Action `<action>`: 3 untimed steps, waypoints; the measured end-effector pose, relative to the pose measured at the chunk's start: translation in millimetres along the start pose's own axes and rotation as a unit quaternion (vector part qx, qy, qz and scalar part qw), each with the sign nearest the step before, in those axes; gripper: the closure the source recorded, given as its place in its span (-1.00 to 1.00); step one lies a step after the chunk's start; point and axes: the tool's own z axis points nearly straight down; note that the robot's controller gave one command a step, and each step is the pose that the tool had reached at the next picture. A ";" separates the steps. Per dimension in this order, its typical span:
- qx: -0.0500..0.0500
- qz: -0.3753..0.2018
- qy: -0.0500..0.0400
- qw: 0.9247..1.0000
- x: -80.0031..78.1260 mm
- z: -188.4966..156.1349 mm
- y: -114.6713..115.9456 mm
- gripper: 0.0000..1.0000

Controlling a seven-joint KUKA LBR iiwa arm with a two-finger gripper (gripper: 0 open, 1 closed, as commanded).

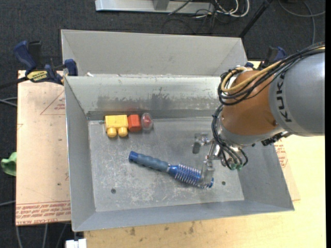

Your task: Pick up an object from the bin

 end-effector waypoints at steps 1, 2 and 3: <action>0.001 0.001 -0.005 1.000 -4.2 -2.1 -1.6 1.00; 0.001 0.000 -0.005 1.000 -4.2 -2.1 -1.4 -1.00; 0.000 0.042 -0.002 0.999 16.7 49.8 6.6 -1.00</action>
Offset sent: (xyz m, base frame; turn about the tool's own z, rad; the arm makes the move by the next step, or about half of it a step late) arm 0.0000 0.0000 0.0000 0.0000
